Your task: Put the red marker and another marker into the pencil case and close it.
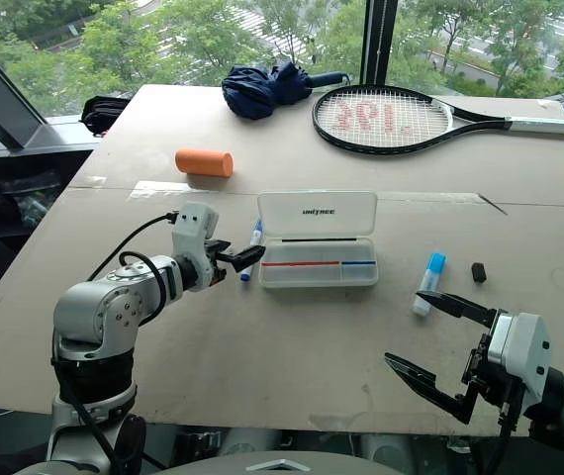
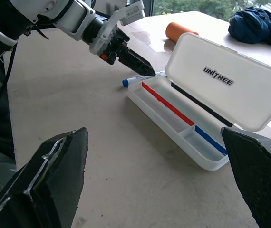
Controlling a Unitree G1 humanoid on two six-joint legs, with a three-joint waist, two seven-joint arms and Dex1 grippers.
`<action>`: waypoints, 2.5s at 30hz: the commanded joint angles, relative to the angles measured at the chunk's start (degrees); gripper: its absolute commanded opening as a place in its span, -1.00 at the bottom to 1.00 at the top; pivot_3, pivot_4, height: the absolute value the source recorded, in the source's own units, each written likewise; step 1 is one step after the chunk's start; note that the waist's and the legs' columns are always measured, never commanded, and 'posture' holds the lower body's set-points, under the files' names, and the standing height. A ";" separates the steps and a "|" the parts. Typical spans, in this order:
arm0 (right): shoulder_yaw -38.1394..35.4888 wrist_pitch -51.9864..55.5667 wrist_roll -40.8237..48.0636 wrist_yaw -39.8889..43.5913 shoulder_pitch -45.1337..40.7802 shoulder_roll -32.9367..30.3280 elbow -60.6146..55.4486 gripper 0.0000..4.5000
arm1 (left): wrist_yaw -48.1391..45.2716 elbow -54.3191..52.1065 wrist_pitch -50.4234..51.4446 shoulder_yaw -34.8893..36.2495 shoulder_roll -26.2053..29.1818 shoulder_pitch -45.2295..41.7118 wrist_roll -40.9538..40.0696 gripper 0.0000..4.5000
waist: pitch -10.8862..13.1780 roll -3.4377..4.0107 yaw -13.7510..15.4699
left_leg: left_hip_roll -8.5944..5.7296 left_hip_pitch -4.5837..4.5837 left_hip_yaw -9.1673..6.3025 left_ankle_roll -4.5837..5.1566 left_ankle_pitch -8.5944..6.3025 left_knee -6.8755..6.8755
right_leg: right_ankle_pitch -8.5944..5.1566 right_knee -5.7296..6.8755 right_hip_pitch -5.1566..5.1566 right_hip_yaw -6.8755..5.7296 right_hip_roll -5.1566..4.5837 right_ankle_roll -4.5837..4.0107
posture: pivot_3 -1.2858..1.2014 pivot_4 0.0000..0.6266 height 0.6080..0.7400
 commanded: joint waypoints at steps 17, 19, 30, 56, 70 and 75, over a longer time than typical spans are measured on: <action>-1.09 -0.27 0.63 -0.88 -0.45 -0.11 -1.66 1.00 | 0.68 1.63 -5.30 -8.65 5.05 5.30 5.43 0.99 | -0.18 0.29 0.15 | 0.00 0.04 0.02 0.00 0.00 -0.02 | -0.01 -0.02 0.03 0.12 -0.07 -0.01 | 0.03 -0.52 0.85; -1.22 -0.29 0.59 -0.93 -0.26 -0.05 -1.78 1.00 | 1.67 2.37 -5.48 -10.24 5.08 5.34 7.02 0.89 | -0.22 0.34 0.19 | -0.02 0.05 0.02 0.00 0.00 -0.02 | -0.01 -0.02 0.05 0.13 -0.07 -0.01 | 0.03 -0.52 0.85; -0.59 -1.77 -0.52 -0.41 1.25 1.16 -1.21 1.00 | -2.18 4.32 -13.46 -2.93 9.34 8.80 7.53 -0.64 | -0.38 0.52 -0.11 | 0.04 0.10 0.07 0.01 -0.01 -0.06 | -0.09 -0.02 0.02 0.11 -0.07 -0.16 | 0.03 -0.52 0.85; -8.69 -2.32 0.93 1.15 5.70 1.76 -0.66 1.00 | -51.46 18.01 -40.52 -31.23 22.13 -21.17 12.05 -0.98 | 0.20 0.10 1.24 | -0.04 -0.10 0.24 0.05 -0.07 0.03 | -0.13 -0.23 0.01 0.11 0.04 -0.22 | 0.03 -0.52 0.85; -11.80 0.23 4.13 -1.85 7.50 2.31 -4.87 1.00 | -53.46 41.28 -53.26 -40.80 9.26 -32.77 27.50 -0.76 | 0.29 0.07 -0.19 | 0.07 -0.09 0.12 0.11 -0.10 0.02 | -0.06 -0.09 -0.04 0.09 0.31 0.09 | 0.03 -0.52 0.85; -10.91 3.96 4.60 -8.60 6.68 3.32 -6.87 1.00 | -54.83 36.42 -50.88 -36.91 9.97 -31.06 25.07 0.20 | 0.29 0.07 -0.06 | 0.07 -0.10 0.11 0.11 -0.10 0.03 | -0.07 -0.09 -0.04 0.10 0.29 0.09 | 0.03 -0.52 0.85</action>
